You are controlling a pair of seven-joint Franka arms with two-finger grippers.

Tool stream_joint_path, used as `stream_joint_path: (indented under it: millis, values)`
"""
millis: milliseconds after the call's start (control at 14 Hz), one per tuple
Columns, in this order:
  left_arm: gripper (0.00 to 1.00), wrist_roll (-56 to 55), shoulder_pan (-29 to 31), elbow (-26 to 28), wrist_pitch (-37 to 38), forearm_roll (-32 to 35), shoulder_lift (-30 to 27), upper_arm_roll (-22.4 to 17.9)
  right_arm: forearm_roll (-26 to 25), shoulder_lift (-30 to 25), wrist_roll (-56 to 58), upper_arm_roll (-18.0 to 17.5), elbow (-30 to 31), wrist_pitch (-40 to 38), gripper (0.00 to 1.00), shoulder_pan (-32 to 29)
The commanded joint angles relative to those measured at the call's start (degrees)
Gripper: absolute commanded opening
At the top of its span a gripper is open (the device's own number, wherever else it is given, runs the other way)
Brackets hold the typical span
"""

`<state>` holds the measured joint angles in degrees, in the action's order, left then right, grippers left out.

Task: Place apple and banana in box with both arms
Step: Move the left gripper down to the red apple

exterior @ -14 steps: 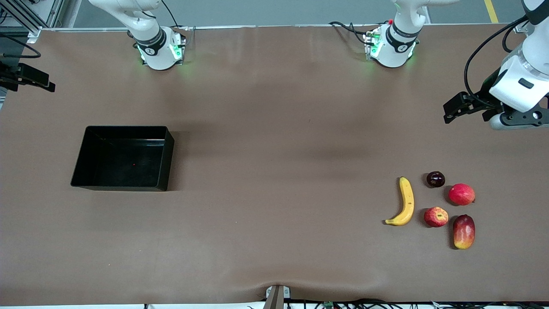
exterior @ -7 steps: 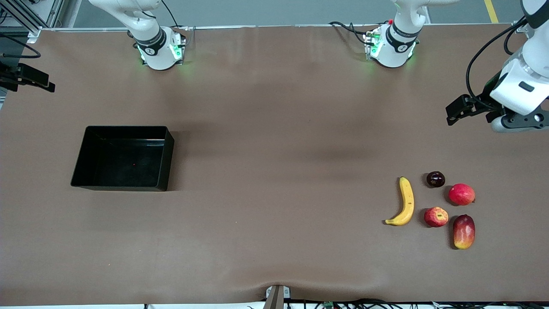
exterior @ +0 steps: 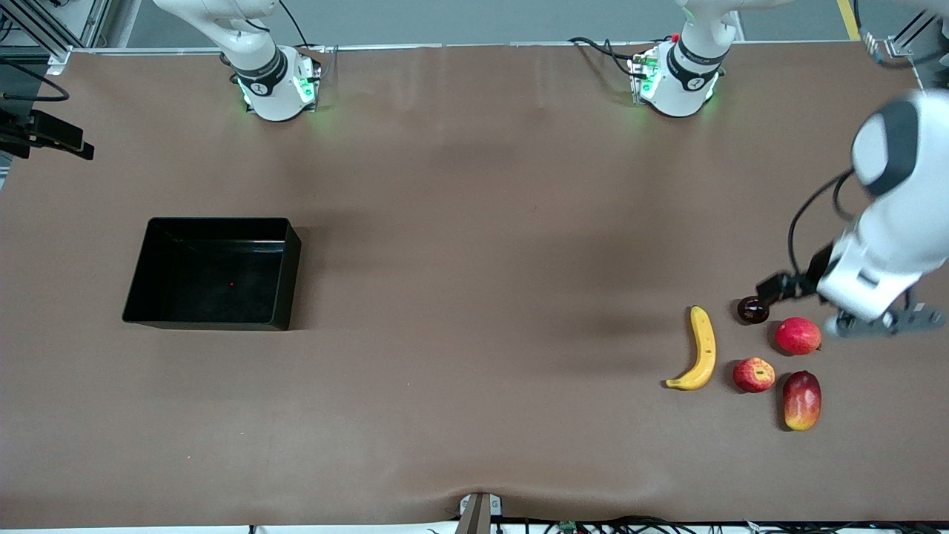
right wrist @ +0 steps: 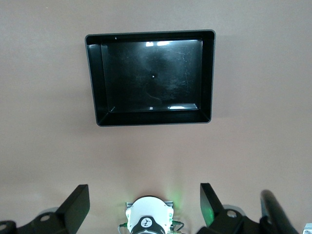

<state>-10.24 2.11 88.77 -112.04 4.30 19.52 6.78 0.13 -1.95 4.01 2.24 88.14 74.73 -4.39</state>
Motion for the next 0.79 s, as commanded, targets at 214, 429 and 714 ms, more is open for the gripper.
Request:
stream_joint_path:
  millis: [214, 429, 714]
  values:
    - [1.0, 0.5, 0.5, -2.8, -17.1, 2.3, 14.6, -2.5, 0.9, 1.8, 0.1, -0.1, -1.4, 0.2, 1.0, -0.2]
    - [1.0, -0.2, 1.9, -4.7, -20.6, 6.7, 20.2, -3.3, 0.8, 2.9, 0.4, -0.1, -1.4, 2.0, 1.0, -0.5]
    - [1.0, -3.6, 1.6, -7.5, -20.8, 6.6, 24.3, -3.3, -0.3, 7.0, 0.6, 0.0, -1.6, 2.6, 1.0, -0.4]
